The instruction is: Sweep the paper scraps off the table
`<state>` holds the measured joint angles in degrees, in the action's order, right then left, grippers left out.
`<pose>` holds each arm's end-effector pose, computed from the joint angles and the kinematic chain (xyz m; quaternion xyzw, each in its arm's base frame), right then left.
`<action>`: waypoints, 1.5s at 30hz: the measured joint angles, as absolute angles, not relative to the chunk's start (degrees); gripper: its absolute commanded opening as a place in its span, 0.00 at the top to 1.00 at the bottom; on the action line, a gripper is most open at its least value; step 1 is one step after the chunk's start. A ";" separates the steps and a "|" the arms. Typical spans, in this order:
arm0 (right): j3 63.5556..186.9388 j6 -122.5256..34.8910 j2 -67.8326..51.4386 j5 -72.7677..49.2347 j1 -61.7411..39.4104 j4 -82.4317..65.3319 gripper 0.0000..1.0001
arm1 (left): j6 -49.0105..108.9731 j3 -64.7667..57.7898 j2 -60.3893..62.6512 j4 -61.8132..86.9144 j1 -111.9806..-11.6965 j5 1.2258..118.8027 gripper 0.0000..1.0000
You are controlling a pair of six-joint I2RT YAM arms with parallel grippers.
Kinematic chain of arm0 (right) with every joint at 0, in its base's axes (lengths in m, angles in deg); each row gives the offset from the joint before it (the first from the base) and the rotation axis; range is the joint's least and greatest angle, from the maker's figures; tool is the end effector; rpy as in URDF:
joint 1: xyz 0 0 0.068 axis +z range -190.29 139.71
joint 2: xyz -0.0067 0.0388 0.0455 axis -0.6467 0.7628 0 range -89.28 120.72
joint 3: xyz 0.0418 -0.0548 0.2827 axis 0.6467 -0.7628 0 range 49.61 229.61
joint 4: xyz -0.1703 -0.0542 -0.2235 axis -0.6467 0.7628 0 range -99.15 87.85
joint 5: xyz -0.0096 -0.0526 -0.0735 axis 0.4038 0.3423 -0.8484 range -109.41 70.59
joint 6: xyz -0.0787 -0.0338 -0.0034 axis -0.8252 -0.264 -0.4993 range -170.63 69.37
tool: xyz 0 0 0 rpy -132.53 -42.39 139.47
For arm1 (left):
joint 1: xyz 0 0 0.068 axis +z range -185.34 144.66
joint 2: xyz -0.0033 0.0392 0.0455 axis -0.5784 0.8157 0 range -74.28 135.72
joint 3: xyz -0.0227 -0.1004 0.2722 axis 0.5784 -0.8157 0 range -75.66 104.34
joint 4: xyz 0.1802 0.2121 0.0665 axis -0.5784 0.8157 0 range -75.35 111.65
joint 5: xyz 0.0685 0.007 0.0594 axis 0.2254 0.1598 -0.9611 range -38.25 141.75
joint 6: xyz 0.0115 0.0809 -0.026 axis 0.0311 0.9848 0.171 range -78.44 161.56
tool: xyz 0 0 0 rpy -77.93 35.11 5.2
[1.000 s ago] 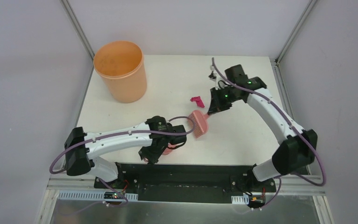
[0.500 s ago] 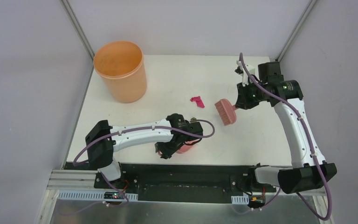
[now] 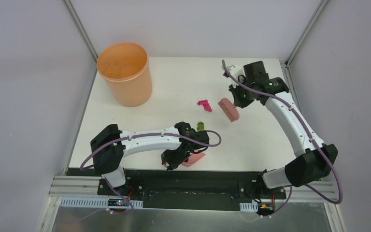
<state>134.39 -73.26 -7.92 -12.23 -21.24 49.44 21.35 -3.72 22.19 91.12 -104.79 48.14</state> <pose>0.3086 0.1165 0.3468 -0.3563 0.8833 0.0503 0.3004 0.1080 -0.2746 0.1897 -0.4172 -0.9032 -0.0897 0.0458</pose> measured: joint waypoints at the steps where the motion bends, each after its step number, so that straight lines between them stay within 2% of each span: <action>1: 133.47 -73.29 -7.59 -12.75 -19.54 48.44 1.00 | 21.35 -3.72 22.19 91.03 -104.79 48.33 1.00; 9: 127.59 -73.26 -1.42 -22.63 -2.08 40.26 1.00 | 21.24 -2.93 26.19 90.97 -104.57 48.51 1.00; 13: 127.83 -73.40 0.76 -22.63 1.01 39.56 1.00 | 21.18 -2.71 28.35 89.98 -102.45 49.60 1.00; 24: 130.74 -73.35 -4.16 0.54 -0.55 52.85 1.00 | 21.29 -1.86 30.50 89.57 -100.57 49.14 1.00; 31: 136.48 -66.10 -3.87 10.85 -14.47 56.22 1.00 | 21.09 -1.40 30.63 88.96 -100.86 49.21 1.00; 35: 143.54 -64.61 0.06 9.50 -20.30 54.64 1.00 | 20.65 -1.40 30.58 88.78 -100.86 49.21 1.00; 45: 142.58 -68.89 4.32 -5.82 -19.04 37.75 1.00 | 17.79 -0.02 28.22 93.68 -100.79 48.75 1.00</action>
